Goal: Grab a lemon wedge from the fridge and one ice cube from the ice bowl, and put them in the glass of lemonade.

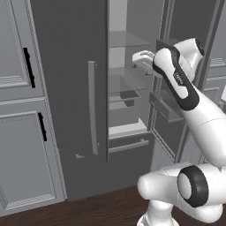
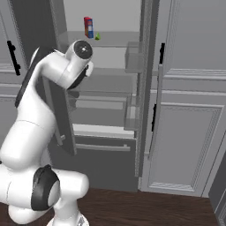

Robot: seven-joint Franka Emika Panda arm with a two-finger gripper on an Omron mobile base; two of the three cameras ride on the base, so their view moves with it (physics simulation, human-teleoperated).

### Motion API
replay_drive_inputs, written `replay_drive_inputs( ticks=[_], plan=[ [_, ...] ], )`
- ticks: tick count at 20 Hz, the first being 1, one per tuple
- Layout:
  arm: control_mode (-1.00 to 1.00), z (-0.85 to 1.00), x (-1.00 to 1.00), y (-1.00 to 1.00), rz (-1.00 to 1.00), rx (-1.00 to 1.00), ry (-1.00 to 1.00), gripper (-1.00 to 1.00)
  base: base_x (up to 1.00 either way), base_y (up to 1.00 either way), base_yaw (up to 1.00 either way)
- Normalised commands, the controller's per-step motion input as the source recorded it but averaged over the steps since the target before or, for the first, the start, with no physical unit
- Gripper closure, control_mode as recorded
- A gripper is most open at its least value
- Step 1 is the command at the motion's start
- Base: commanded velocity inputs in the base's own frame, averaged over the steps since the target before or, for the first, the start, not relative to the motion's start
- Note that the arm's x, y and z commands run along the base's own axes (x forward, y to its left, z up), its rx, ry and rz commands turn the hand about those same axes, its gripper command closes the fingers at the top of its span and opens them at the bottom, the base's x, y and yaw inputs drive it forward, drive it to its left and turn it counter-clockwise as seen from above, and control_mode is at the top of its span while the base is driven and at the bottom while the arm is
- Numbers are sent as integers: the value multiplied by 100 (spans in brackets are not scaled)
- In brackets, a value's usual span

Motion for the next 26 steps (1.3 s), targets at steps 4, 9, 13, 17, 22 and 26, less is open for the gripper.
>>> replay_drive_inputs(
  ticks=[4, 9, 13, 17, 22, 26],
  plan=[
    [-100, -8, 15, 31, 28, 23, 0, -100, 0, 0, 0],
    [-100, -24, 7, 44, 35, 13, 0, -100, 0, 0, 0],
    [-100, -25, 38, 0, 22, 5, 0, -100, 0, 0, 0],
    [-100, -5, 42, 0, 6, 0, 0, -100, 0, 0, 0],
    [-100, -31, 64, 13, 1, 0, 0, -100, 0, 0, 0],
    [-100, -49, 68, 5, 0, 0, 0, -100, 0, 0, 0]
  ],
)
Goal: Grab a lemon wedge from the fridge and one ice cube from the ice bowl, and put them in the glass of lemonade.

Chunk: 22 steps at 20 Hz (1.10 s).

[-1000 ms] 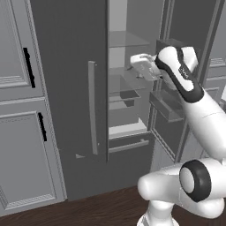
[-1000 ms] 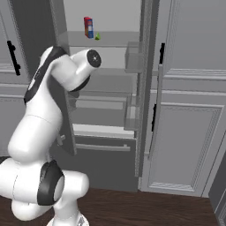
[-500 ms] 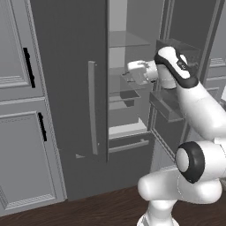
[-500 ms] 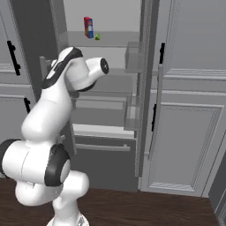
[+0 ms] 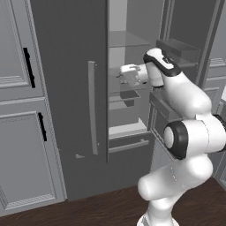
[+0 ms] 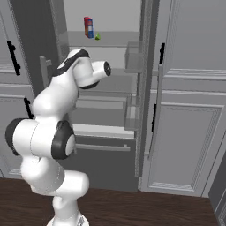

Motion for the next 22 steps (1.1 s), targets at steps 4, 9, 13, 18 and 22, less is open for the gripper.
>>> replay_drive_inputs(
  ticks=[4, 9, 13, 18, 22],
  plan=[
    [-100, -28, 47, 7, 0, 0, 0, -100, 0, 0, 0],
    [-100, -12, 43, 25, 2, 0, 0, -100, 0, 0, 0],
    [-100, -6, 11, 51, 1, 0, -1, -100, 0, 0, 0],
    [-100, -5, -2, 58, 6, 2, -5, -100, 0, 0, 0],
    [-100, 0, -37, 70, 13, 3, -9, -100, 0, 0, 0]
  ],
)
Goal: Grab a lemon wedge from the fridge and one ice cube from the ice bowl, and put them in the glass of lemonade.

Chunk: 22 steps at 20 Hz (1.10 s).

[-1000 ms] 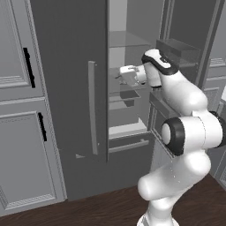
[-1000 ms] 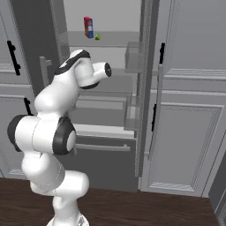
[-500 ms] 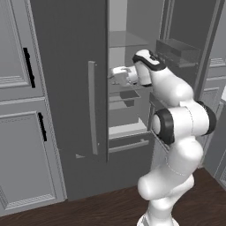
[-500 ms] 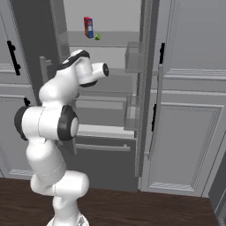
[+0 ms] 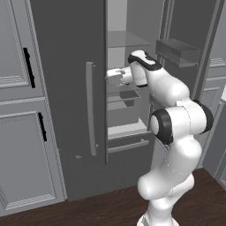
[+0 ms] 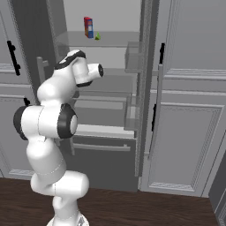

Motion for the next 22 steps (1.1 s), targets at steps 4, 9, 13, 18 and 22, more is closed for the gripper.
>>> replay_drive_inputs(
  ticks=[4, 9, 13, 18, 22],
  plan=[
    [-100, 0, -86, 72, 18, 4, -14, -100, 0, 0, 0],
    [-100, 0, -89, 92, 20, 0, -16, -100, 0, 0, 0],
    [-100, 3, -88, 96, 17, 0, -19, -100, 0, 0, 0],
    [-100, 19, -80, 98, 13, 0, -23, -100, 0, 0, 0],
    [-100, 24, -55, 96, 5, 0, -33, -100, 0, 0, 0]
  ],
)
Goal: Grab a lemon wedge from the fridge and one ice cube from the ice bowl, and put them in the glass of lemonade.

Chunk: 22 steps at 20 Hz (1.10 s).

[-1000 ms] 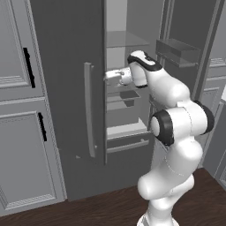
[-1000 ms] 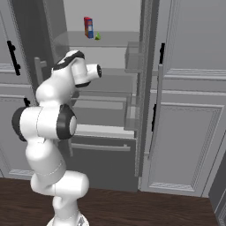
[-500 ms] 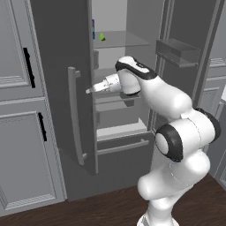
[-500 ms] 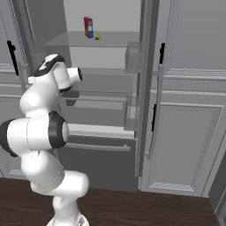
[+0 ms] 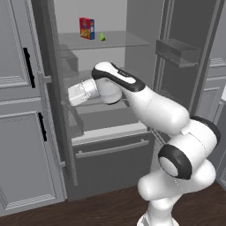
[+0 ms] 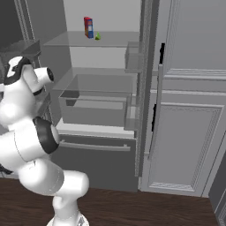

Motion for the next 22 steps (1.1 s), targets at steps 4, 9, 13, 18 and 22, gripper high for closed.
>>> replay_drive_inputs(
  ticks=[4, 9, 13, 18, 22],
  plan=[
    [-100, 29, -40, 91, 1, 0, -32, -100, 0, 0, 0],
    [-100, 16, -35, 43, -1, 0, -18, -100, 0, 0, 0],
    [-100, 2, -69, -15, -10, 0, -1, -100, 0, 0, 0],
    [-100, 22, -85, -74, -30, 7, 5, -100, 0, 0, 0],
    [-100, 78, -30, -80, -36, 1, 27, -100, 0, 0, 0]
  ],
)
